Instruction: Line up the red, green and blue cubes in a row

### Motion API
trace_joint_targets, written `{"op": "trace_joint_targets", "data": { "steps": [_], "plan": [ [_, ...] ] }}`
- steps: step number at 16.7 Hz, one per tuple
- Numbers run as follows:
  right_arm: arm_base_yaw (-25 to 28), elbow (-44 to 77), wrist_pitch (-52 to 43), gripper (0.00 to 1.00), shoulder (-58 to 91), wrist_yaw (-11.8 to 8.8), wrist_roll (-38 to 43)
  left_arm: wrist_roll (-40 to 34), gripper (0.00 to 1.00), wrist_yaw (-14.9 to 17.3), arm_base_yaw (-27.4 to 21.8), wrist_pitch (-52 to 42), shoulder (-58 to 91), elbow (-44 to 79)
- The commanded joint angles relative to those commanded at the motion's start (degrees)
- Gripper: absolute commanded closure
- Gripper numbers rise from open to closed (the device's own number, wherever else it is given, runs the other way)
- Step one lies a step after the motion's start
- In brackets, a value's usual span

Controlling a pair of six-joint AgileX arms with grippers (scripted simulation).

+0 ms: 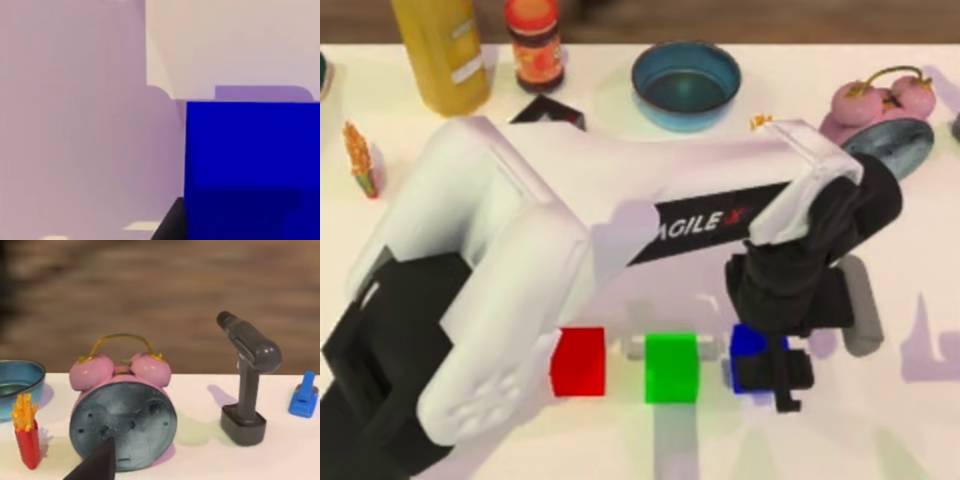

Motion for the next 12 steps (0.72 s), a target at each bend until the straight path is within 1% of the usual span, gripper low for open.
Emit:
{"op": "trace_joint_targets", "data": {
  "steps": [3,4,12],
  "plan": [
    [0.0,0.0,0.0,0.0,0.0,0.0,0.0,0.0,0.02,0.0,0.0,0.0,0.0,0.0],
    [0.0,0.0,0.0,0.0,0.0,0.0,0.0,0.0,0.0,0.0,0.0,0.0,0.0,0.0],
    [0.0,0.0,0.0,0.0,0.0,0.0,0.0,0.0,0.0,0.0,0.07,-0.01,-0.02,0.01]
  ]
}}
